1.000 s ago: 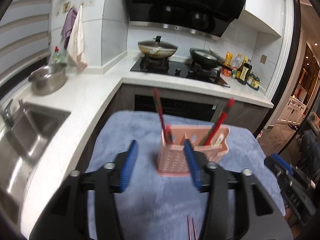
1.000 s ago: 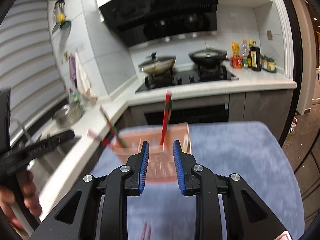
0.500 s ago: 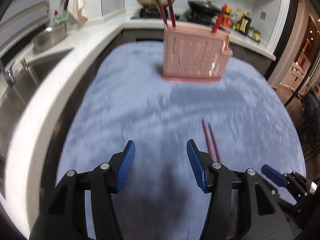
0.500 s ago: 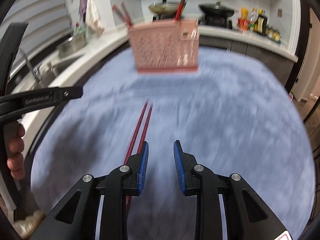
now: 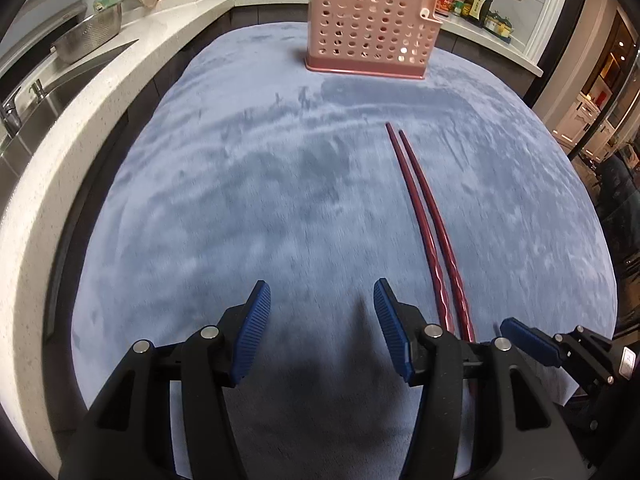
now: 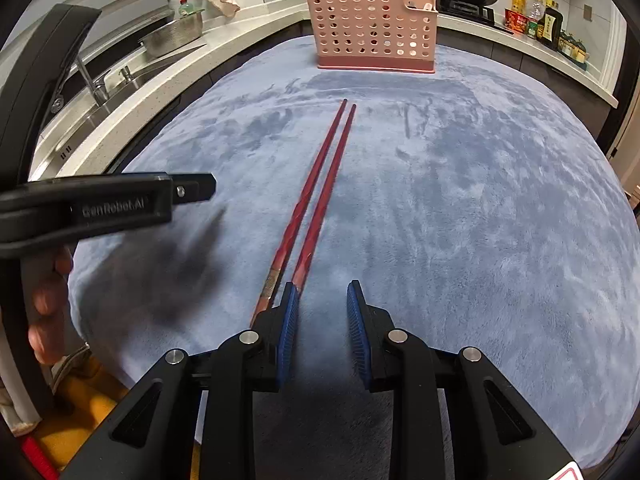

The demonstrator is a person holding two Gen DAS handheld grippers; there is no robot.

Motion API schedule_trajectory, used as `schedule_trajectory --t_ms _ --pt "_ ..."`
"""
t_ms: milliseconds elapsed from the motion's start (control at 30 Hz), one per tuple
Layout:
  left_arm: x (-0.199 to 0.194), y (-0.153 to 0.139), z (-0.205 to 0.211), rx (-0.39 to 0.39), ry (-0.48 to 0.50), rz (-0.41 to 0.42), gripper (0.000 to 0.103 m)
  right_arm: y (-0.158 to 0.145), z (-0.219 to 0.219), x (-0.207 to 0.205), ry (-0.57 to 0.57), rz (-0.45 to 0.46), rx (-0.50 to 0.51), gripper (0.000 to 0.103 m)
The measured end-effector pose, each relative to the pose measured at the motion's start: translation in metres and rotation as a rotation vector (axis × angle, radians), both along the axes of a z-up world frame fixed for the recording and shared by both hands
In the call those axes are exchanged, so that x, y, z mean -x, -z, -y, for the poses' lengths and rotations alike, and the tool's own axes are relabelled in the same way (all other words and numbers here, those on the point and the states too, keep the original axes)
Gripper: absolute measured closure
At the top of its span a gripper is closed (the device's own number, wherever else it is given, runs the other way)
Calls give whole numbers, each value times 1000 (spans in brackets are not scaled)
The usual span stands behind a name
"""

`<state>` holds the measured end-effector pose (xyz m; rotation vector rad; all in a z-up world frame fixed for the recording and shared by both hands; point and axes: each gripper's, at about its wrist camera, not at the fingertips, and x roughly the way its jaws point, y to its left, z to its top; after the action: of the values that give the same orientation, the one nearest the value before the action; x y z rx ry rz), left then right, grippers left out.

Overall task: Organize utensils
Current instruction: 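Move both open tools back toward the last two red chopsticks, then grasp a red chopstick with the right tool while the left tool grasps the other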

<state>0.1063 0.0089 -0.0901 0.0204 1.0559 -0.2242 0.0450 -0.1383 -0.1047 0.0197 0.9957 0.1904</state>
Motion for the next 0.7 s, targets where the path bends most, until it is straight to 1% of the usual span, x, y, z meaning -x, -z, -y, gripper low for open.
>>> schedule_trajectory --t_ms 233,500,600,667,700 --pt "8 0 5 -6 17 0 52 -4 -5 5 -19 7 4 77" --pt "11 1 10 -13 29 -5 52 5 -10 3 -45 -33 -7 77" --pt "11 3 11 -15 32 -9 52 8 -10 1 -42 -44 -3 80" --pt "12 2 11 -16 37 -8 52 9 -8 1 -34 -45 -5 84" --pt "12 2 12 -17 40 -8 52 9 -6 1 -24 -46 -8 88"
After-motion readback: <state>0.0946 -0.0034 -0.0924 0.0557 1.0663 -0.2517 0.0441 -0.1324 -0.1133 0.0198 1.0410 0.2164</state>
